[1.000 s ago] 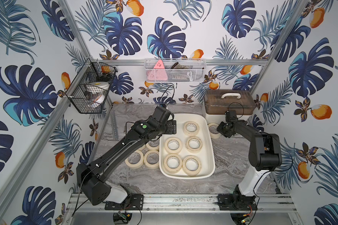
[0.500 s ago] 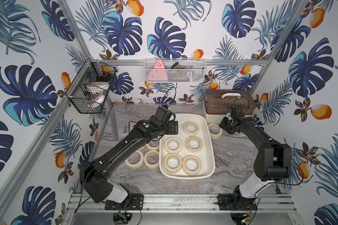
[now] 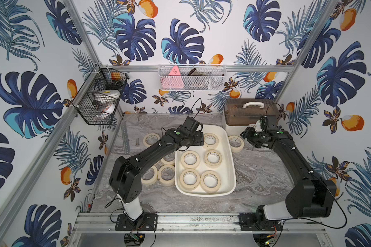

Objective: Take out the art tape in the storage box
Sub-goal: Pick up the art tape from the storage box.

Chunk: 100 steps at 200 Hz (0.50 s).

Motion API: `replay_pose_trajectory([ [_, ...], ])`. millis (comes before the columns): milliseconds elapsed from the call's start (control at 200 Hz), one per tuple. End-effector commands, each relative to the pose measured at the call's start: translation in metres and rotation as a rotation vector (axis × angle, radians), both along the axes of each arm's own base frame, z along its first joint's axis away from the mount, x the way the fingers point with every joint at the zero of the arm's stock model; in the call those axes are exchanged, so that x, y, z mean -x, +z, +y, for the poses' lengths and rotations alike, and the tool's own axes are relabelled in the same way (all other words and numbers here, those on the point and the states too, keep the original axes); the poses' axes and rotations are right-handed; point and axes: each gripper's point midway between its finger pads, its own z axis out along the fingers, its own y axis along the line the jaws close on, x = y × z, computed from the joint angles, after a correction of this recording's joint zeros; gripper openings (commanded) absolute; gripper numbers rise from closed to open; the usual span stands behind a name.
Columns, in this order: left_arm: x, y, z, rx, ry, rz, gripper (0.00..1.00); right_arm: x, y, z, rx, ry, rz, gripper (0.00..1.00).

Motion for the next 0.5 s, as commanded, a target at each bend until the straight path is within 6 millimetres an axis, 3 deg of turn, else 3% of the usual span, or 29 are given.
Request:
replay_pose_trajectory([
  [0, -0.018, -0.007, -0.007, 0.011, 0.039, -0.015, 0.81, 0.013, 0.006, 0.007, -0.026, 0.037, 0.003, 0.63],
  [495, -0.066, -0.092, -0.029, -0.082, 0.084, 0.053, 0.75, 0.05, 0.019, 0.016, -0.072, 0.071, -0.005, 0.65],
])
